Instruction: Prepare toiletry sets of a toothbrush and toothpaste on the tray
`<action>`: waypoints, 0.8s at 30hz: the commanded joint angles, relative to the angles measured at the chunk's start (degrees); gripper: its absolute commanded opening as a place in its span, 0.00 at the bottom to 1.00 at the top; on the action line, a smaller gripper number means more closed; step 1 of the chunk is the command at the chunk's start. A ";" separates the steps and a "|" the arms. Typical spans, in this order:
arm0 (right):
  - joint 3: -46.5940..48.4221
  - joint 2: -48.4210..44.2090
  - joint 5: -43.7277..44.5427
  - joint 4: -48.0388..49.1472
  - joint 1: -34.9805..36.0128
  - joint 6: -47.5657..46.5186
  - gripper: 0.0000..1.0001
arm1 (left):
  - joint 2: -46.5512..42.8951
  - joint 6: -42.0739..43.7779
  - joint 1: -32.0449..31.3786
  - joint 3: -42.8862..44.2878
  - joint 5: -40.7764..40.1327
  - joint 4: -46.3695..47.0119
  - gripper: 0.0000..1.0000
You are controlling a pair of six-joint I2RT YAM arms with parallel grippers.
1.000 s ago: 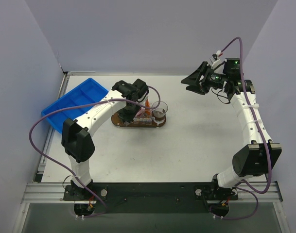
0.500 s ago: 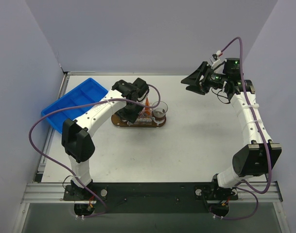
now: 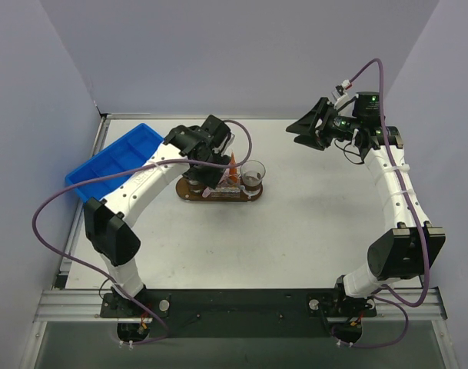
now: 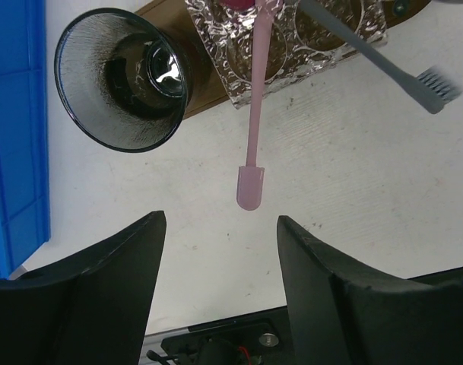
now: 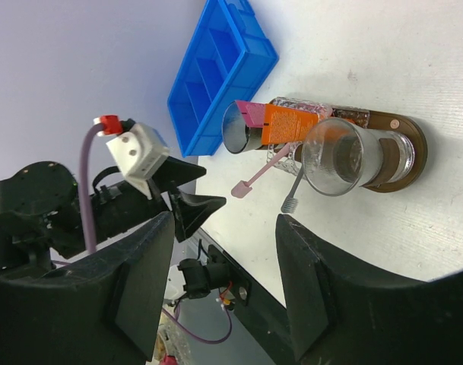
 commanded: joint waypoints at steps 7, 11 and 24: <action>1.42 -3.76 2.23 -0.42 -1.71 -2.81 0.51 | -9.78 -2.20 1.67 -2.44 1.88 13.35 0.72; 2.65 -4.82 5.56 -3.32 -1.72 -5.62 0.51 | -14.00 -5.45 4.04 -5.25 1.44 19.07 0.72; -2.87 -15.62 22.44 -9.13 -3.03 -17.04 0.51 | -40.89 -18.11 12.22 -29.25 -9.89 43.69 0.91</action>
